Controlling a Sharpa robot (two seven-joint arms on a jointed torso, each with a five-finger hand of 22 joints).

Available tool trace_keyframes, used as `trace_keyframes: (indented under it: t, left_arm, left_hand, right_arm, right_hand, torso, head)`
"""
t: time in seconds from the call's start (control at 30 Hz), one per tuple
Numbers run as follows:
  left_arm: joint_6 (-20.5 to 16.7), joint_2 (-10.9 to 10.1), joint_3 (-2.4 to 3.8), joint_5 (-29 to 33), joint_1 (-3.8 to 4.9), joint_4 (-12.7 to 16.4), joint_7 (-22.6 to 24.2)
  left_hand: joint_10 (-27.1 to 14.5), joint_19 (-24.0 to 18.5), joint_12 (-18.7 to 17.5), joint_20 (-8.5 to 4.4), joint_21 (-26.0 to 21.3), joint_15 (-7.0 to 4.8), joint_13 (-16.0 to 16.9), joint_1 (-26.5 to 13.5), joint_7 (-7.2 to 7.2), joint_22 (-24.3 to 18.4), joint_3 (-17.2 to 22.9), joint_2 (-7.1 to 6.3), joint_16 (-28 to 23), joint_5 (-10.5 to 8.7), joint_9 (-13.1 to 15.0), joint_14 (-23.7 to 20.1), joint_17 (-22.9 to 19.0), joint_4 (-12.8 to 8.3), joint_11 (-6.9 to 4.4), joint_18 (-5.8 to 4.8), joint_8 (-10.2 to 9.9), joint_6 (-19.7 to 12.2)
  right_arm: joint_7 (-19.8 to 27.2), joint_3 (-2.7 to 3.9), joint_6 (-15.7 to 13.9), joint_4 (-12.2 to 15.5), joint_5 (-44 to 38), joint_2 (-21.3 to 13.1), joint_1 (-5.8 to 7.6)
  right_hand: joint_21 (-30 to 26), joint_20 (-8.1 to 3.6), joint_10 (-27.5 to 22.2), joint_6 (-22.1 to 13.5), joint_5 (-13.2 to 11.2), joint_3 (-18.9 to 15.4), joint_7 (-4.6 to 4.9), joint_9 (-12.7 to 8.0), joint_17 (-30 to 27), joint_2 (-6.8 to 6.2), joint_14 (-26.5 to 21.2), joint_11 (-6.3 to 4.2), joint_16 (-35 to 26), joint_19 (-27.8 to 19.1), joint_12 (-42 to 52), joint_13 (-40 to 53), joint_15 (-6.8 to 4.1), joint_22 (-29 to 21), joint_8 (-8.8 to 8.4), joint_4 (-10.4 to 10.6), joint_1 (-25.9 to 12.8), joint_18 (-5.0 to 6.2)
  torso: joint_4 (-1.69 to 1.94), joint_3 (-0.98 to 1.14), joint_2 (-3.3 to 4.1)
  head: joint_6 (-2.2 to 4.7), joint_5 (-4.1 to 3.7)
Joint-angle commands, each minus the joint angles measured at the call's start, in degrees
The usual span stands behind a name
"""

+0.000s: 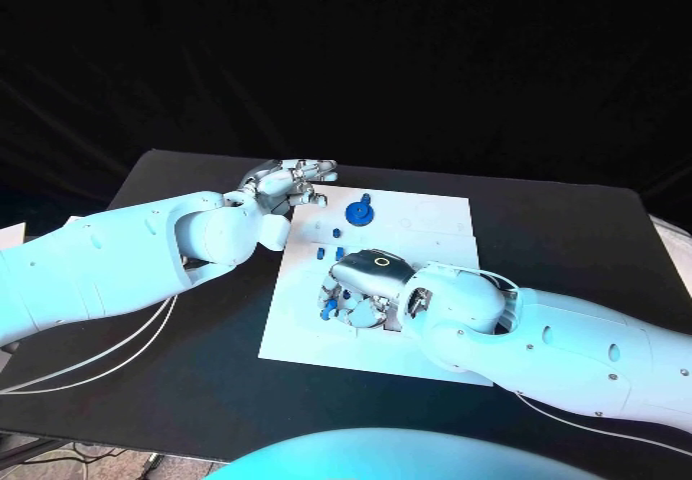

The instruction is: Assemble the parts on the task board

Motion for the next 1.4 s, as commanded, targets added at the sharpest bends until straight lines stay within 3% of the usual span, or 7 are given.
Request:
trace_keyframes:
  t: [0.03,0.83,1.0,1.4]
  left_arm:
    - [1.1,0.1,0.04,-0.3,0.0,0.1,0.2]
    - [1.1,0.1,0.04,-0.5,0.0,0.0,0.1]
    - [1.2,0.2,0.04,-0.6,0.0,0.0,0.0]
    - [1.2,0.1,0.04,-0.6,0.0,0.0,0.0]
  left_hand:
    - [-0.4,-0.4,0.1,0.11,-0.2,0.05,0.0,0.6,0.11,0.0,0.1,-0.03,-0.4,0.02,-0.1,-0.3,-0.1,-0.2,0.12,0.62,0.3,-0.4]
    - [-0.4,-0.4,0.1,0.11,-0.2,0.05,0.0,0.6,0.11,0.0,0.1,-0.03,-0.4,0.02,-0.1,-0.3,-0.1,-0.2,0.12,0.62,0.3,-0.4]
    - [-0.4,-0.4,0.1,0.11,-0.2,0.05,0.0,0.6,0.11,0.0,0.1,-0.03,-0.4,0.02,-0.1,-0.3,-0.1,-0.2,0.12,0.62,0.3,-0.4]
    - [-0.5,-0.4,0.2,0.12,-0.3,0.06,0.0,0.7,0.13,-0.1,0.0,0.0,-0.4,0.02,-0.1,-0.4,-0.2,-0.3,0.13,0.63,0.4,-0.4]
  right_arm:
    - [0.3,-0.04,1.3,-0.3,-0.1,0.3,-0.23]
    - [-4.0,-0.15,1.7,-0.1,-5.7,1.1,-0.87]
    - [-4.4,-0.14,2.1,0.2,-6.3,1.3,-0.89]
    - [-5.2,-0.03,2.1,1.7,-7.4,0.1,-0.87]
  right_hand:
    - [0.1,-0.05,2.4,-0.2,0.2,0.7,0.43,0.1,0.0,0.71,1.0,-1.97,0.2,-0.2,0.3,0.3,-0.15,-0.1,-0.11,-0.3,0.9,-0.17]
    - [0.2,-0.03,2.6,-0.1,0.7,1.5,0.41,0.1,0.1,0.57,1.0,-1.97,0.4,-0.2,0.1,0.4,-0.14,0.1,-0.1,-0.6,0.6,-0.18]
    - [0.2,-0.03,2.7,-0.1,0.7,1.5,0.4,0.1,0.1,0.56,1.0,-1.97,0.4,-0.2,0.1,0.4,-0.14,0.1,-0.09,-0.6,0.6,-0.18]
    - [0.3,-0.03,2.9,0.1,0.7,1.7,0.35,0.2,0.1,0.46,1.0,-2.02,0.4,-0.2,0.1,0.4,-0.16,0.2,0.01,-0.7,0.3,-0.18]
  torso:
    - [-0.01,-0.02,-0.02]
    - [-0.04,-0.04,0.02]
    - [0.11,-0.03,0.0]
    - [-0.08,0.02,-0.05]
  head:
    - [-0.06,0.03]
    - [-0.43,0.07]
    - [-0.57,-0.08]
    - [-0.69,-0.07]
